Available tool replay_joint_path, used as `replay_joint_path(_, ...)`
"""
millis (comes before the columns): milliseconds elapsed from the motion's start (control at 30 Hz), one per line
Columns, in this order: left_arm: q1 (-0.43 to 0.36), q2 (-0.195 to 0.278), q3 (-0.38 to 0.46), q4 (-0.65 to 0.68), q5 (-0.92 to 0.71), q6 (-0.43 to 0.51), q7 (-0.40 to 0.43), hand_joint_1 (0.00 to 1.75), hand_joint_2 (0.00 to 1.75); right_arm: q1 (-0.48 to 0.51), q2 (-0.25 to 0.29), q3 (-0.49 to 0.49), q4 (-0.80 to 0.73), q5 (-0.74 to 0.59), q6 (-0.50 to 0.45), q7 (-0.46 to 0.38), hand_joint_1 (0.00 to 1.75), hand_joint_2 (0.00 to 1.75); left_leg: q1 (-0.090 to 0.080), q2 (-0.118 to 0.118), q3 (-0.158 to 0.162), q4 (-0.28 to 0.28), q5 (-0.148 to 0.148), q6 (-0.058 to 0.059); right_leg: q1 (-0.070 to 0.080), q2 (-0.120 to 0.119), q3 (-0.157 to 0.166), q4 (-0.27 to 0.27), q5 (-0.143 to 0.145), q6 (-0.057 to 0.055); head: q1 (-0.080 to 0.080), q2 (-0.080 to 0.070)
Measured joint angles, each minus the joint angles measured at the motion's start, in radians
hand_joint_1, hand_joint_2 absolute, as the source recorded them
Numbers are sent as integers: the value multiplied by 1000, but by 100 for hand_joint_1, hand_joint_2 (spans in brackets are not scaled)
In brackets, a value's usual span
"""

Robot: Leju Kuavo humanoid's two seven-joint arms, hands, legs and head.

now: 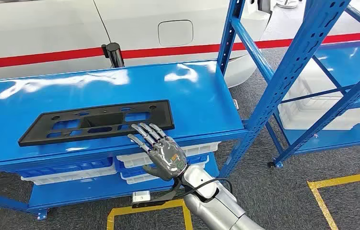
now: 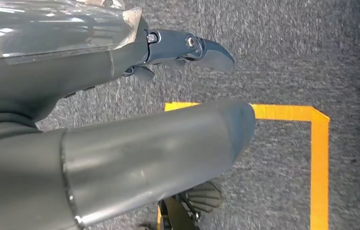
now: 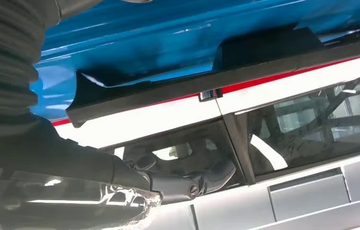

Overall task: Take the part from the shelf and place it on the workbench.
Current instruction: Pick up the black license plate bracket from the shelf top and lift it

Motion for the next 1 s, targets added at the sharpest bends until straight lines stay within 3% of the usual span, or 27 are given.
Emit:
replay_joint_path(300,-16,-7,-8,0,-30,7,45,0,0,-76,50,54,11,34,50,30,0,175,-3,0,0,0,0,6,-6,0,-1,-2,2,4,0,0)
replay_joint_path(533,-34,-8,-23,0,-59,13,75,0,0,-203,138,116,93,22,104,78,0,175,0,1,1,0,1,6,-6,0,-2,-2,2,4,0,0)
replay_joint_path(733,-48,-10,-30,0,-79,21,86,0,0,-327,220,181,197,-43,145,139,0,175,4,1,1,0,1,6,-5,0,-2,-2,2,4,0,0)
replay_joint_path(1000,-51,-14,-32,0,-84,21,79,0,0,-427,247,329,290,-229,175,242,0,175,4,1,0,0,0,5,-5,0,-2,-1,2,3,0,0)
